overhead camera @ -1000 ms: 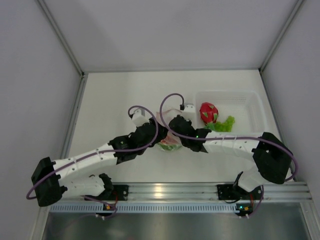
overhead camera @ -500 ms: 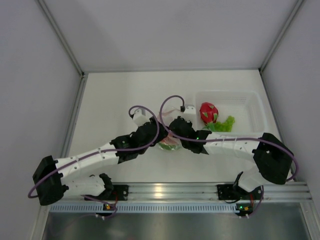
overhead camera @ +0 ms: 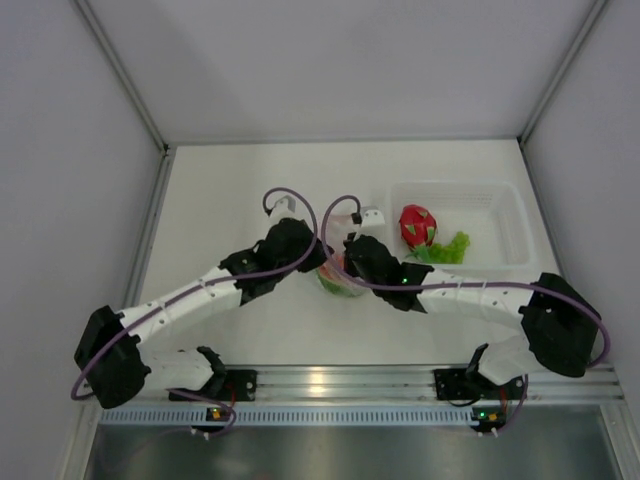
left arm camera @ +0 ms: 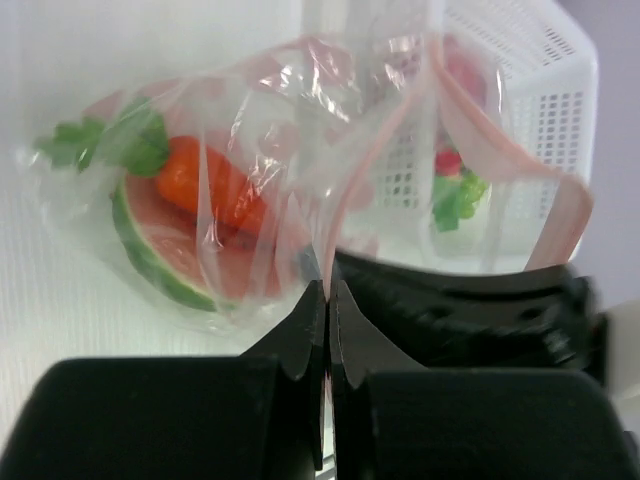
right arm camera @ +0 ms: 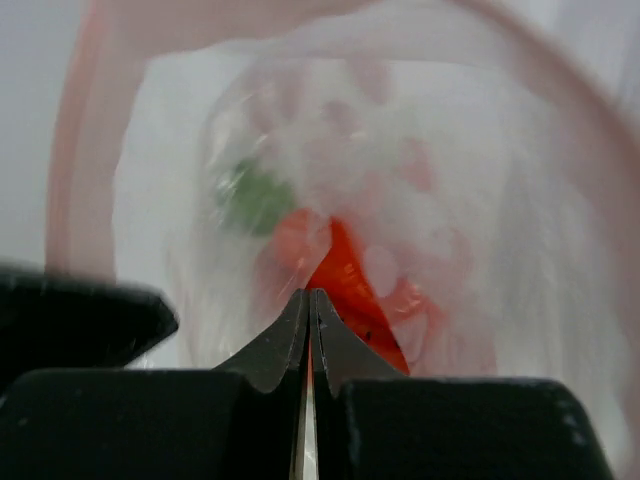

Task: Open the zip-top bag and remove the fake food
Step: Adjust the zipper food storage bag at the center of the board, then pick up the fake vegetable from the zipper food storage bag.

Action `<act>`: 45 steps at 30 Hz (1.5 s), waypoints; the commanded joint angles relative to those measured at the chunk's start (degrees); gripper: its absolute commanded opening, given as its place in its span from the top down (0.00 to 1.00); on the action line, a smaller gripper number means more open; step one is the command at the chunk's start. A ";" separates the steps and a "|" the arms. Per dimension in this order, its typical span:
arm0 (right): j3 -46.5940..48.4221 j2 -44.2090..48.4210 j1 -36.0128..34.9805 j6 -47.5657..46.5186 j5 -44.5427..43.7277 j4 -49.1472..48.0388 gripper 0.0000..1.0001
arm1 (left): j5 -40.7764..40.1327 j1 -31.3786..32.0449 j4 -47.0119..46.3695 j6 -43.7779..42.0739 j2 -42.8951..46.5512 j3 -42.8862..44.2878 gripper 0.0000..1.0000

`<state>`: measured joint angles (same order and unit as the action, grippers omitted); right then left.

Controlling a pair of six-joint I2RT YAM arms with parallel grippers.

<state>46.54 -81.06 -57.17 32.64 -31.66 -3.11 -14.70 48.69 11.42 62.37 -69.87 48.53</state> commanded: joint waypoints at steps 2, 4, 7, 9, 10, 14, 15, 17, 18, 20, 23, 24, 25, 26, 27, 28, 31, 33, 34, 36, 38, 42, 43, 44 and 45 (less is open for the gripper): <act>2.84 0.64 3.19 -12.67 21.34 -3.49 1.00 | 14.43 -5.62 5.50 -16.45 -1.76 11.21 1.00; 7.93 -2.17 4.51 -16.98 30.11 2.92 1.00 | 19.25 -6.06 8.26 -20.16 -2.73 16.14 1.00; 12.60 -5.25 6.19 -19.64 30.11 9.34 1.00 | 21.64 -6.15 10.99 -22.38 -1.59 17.30 1.00; 12.70 -5.78 6.45 -17.98 25.62 8.66 1.00 | 20.94 -6.23 11.96 -21.94 -0.19 16.60 1.00; 12.52 -5.95 6.63 -17.18 21.94 8.48 1.00 | 21.03 -6.41 12.05 -21.77 0.16 15.46 1.00; 14.79 -8.67 7.77 -14.45 15.68 11.81 1.00 | 21.29 -7.02 11.96 -21.24 -0.01 13.61 1.00; 15.41 -10.33 8.03 -14.45 14.88 12.69 1.00 | 21.38 -7.29 11.96 -21.15 -0.18 13.26 1.00; 15.86 -11.75 8.56 -14.97 12.68 14.01 1.00 | 20.94 -7.55 11.96 -20.97 0.25 12.47 1.00; 15.68 -11.84 8.74 -15.15 12.07 13.84 1.00 | 20.33 -7.64 11.96 -20.97 0.34 12.11 1.00; 15.86 -12.54 9.53 -15.42 10.05 15.58 1.00 | 19.54 -7.82 12.05 -20.71 1.13 11.15 1.00; 17.25 -13.51 10.76 -14.98 5.74 20.22 1.00 | 16.38 -8.26 13.44 -20.71 3.33 10.44 1.00; 17.79 -13.77 10.93 -14.54 3.03 21.65 1.00 | 15.50 -8.26 14.06 -20.88 4.46 10.27 1.00; 17.97 -13.34 10.94 -14.45 2.66 22.18 1.00 | 13.31 -8.26 14.50 -21.23 4.91 10.18 1.00; 17.36 -12.73 10.76 -14.36 3.00 22.10 1.00 | 13.03 -8.26 14.77 -21.58 5.26 10.09 1.00; 16.74 -10.55 10.59 -14.54 5.70 20.53 1.00 | 13.38 -8.26 15.03 -21.85 5.61 10.00 1.00; 16.13 -9.13 10.32 -14.97 8.52 18.95 1.00 | 14.08 -8.26 14.95 -22.20 5.44 10.18 1.00; 13.05 -4.64 9.09 -18.14 26.99 11.56 1.00 | 18.12 -8.26 14.95 -23.43 4.83 10.79 1.00; 14.27 -5.33 8.48 -19.81 39.48 11.29 1.00 | 18.74 -8.26 14.95 -23.52 4.91 11.06 1.00; 14.88 -6.12 8.39 -20.07 41.83 11.38 1.00 | 18.65 -8.26 14.95 -23.61 5.00 11.06 1.00; 16.91 -8.93 7.69 -20.51 44.31 11.90 1.00 | 19.09 -8.26 14.95 -23.78 5.44 11.14 1.00; 18.31 -11.30 6.81 -20.43 44.75 11.81 1.00 | 19.62 -8.26 14.77 -23.96 5.62 11.15 1.00; 20.86 -15.79 6.19 -19.90 39.42 14.27 1.00 | 19.36 -8.26 14.86 -23.70 6.41 11.06 1.00; 20.95 -16.32 6.10 -19.73 38.35 14.36 1.00 | 19.36 -8.26 14.95 -23.61 6.58 10.88 1.00; 20.69 -17.20 6.19 -19.11 36.60 14.63 1.00 | 19.18 -8.26 14.86 -23.52 7.11 10.71 1.00; 20.43 -17.38 6.19 -18.85 34.32 14.72 1.00 | 19.18 -8.26 14.95 -23.52 7.37 10.62 1.00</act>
<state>65.01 -97.08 -50.52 13.30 6.66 11.92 3.86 40.73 27.53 39.68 -65.12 58.52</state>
